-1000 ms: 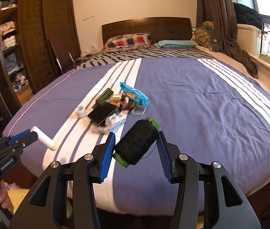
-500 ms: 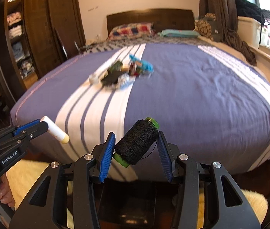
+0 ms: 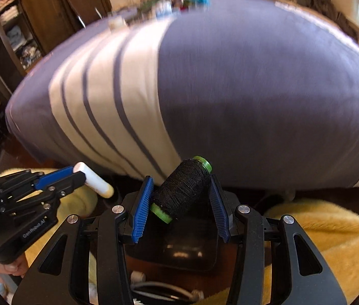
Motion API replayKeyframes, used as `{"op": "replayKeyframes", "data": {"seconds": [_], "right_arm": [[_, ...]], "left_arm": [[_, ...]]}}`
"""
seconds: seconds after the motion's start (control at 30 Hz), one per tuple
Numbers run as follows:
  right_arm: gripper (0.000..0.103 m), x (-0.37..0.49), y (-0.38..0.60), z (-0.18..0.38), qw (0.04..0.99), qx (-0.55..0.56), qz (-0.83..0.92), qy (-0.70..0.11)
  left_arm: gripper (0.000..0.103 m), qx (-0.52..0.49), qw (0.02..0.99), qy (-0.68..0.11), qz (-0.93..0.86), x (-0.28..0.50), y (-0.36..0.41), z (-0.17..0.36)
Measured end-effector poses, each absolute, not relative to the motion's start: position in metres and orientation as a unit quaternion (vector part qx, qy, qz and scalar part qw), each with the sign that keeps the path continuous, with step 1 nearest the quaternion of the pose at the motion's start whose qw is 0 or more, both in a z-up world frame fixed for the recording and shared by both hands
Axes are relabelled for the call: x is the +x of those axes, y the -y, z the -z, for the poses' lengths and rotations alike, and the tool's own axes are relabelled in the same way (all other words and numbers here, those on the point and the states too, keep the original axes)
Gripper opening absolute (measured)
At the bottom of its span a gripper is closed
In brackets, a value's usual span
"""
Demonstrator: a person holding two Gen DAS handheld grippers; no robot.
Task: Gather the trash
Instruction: 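Carry the tube and spool down to the black bin and open both tools, then raise both tools back up toward the pile on the bed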
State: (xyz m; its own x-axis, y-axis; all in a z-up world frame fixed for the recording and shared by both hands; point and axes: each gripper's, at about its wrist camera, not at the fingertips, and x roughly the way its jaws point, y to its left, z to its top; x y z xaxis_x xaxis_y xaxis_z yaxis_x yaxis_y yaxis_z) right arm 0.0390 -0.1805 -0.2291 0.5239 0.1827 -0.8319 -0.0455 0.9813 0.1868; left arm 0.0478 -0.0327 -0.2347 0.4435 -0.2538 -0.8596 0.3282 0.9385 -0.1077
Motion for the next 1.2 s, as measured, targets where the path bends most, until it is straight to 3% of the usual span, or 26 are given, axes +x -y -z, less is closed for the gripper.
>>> {"op": "replayKeyframes", "data": {"seconds": [0.37, 0.83, 0.9, 0.97, 1.1, 1.2], "right_arm": [[0.046, 0.056, 0.186, 0.315, 0.802, 0.110, -0.077, -0.582], [0.048, 0.071, 0.184, 0.322, 0.796, 0.100, -0.074, -0.592], [0.049, 0.071, 0.184, 0.320, 0.798, 0.099, -0.072, -0.590], [0.059, 0.071, 0.184, 0.317, 0.800, 0.098, -0.069, -0.587], [0.065, 0.071, 0.188, 0.305, 0.809, 0.098, -0.062, -0.577], [0.075, 0.069, 0.194, 0.290, 0.820, 0.097, -0.052, -0.562]], "left_arm": [[0.017, 0.038, 0.776, -0.594, 0.207, 0.066, 0.048, 0.312], [0.018, 0.053, 0.755, -0.617, 0.218, 0.062, 0.060, 0.327], [0.024, 0.049, 0.756, -0.616, 0.214, 0.063, 0.057, 0.325], [0.033, 0.046, 0.760, -0.614, 0.209, 0.065, 0.053, 0.323], [0.046, 0.045, 0.769, -0.606, 0.199, 0.066, 0.048, 0.313], [0.058, 0.048, 0.781, -0.593, 0.190, 0.067, 0.044, 0.300]]}}
